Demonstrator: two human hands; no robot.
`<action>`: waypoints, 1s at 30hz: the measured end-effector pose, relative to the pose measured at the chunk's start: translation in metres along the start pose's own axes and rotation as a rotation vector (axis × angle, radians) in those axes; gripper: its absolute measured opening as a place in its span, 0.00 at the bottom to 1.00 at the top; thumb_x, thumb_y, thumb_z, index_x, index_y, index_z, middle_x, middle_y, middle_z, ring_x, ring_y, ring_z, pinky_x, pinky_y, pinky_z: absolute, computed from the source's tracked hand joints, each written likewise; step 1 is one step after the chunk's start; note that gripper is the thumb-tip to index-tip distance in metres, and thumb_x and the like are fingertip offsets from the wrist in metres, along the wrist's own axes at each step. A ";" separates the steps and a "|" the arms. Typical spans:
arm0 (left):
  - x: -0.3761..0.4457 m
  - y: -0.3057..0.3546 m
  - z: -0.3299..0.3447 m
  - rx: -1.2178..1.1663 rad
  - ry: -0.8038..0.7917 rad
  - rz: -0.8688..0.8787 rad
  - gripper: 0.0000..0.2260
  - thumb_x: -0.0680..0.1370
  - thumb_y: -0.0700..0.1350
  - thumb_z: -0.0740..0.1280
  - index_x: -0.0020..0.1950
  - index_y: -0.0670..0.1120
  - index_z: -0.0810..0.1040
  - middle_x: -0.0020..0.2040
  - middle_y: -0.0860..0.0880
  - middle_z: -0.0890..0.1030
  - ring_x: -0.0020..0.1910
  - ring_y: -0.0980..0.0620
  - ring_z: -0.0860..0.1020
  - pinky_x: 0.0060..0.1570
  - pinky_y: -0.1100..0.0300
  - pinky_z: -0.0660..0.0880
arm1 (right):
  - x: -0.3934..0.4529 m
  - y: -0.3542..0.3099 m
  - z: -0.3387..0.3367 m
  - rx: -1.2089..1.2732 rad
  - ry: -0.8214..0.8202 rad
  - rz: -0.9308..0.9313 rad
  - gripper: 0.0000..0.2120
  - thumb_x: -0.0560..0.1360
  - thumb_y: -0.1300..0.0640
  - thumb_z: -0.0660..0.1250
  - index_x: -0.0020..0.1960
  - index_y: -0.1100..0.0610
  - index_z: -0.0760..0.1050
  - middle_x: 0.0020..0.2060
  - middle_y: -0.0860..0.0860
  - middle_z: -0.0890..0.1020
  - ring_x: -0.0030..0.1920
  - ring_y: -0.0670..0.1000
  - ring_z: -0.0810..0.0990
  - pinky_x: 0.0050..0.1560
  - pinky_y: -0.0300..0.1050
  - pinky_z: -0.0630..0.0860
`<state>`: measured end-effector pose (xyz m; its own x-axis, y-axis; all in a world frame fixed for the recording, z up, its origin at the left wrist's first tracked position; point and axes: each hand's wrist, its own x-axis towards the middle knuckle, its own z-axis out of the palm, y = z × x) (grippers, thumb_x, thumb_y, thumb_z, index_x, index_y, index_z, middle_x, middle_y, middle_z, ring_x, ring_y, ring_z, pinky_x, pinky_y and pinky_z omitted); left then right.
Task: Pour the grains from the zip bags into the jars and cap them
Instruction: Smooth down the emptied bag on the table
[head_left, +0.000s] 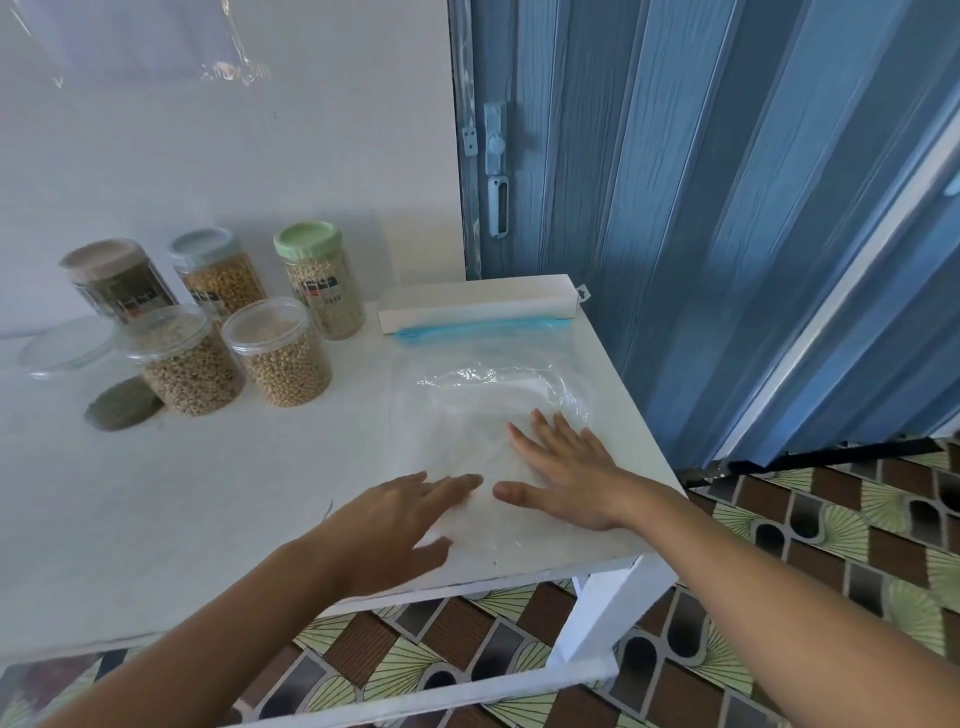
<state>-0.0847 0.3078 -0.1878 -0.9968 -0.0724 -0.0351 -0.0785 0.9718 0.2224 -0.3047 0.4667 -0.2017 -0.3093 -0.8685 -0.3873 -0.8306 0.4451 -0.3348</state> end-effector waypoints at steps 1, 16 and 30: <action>0.001 -0.002 0.001 0.016 0.000 0.008 0.32 0.84 0.54 0.64 0.85 0.57 0.52 0.79 0.54 0.71 0.77 0.48 0.69 0.77 0.61 0.58 | 0.001 0.000 0.000 0.000 0.000 -0.004 0.57 0.61 0.13 0.37 0.83 0.41 0.32 0.81 0.50 0.30 0.81 0.53 0.28 0.80 0.60 0.34; 0.015 -0.007 0.004 -0.148 0.230 -0.011 0.17 0.83 0.42 0.63 0.67 0.55 0.61 0.56 0.47 0.85 0.49 0.45 0.82 0.50 0.55 0.79 | -0.035 -0.016 -0.020 -0.038 0.243 -0.212 0.60 0.65 0.23 0.71 0.83 0.39 0.39 0.78 0.46 0.56 0.78 0.49 0.48 0.80 0.53 0.47; 0.010 0.001 -0.010 -0.001 0.141 -0.084 0.40 0.78 0.58 0.74 0.80 0.59 0.51 0.53 0.47 0.82 0.46 0.45 0.78 0.48 0.53 0.77 | -0.016 -0.022 -0.027 0.111 0.244 -0.158 0.42 0.78 0.56 0.66 0.79 0.34 0.44 0.39 0.56 0.76 0.38 0.55 0.78 0.43 0.57 0.78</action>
<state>-0.0952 0.3055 -0.1787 -0.9792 -0.1849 0.0837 -0.1620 0.9606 0.2257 -0.2941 0.4652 -0.1645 -0.2930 -0.9497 -0.1101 -0.8257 0.3094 -0.4717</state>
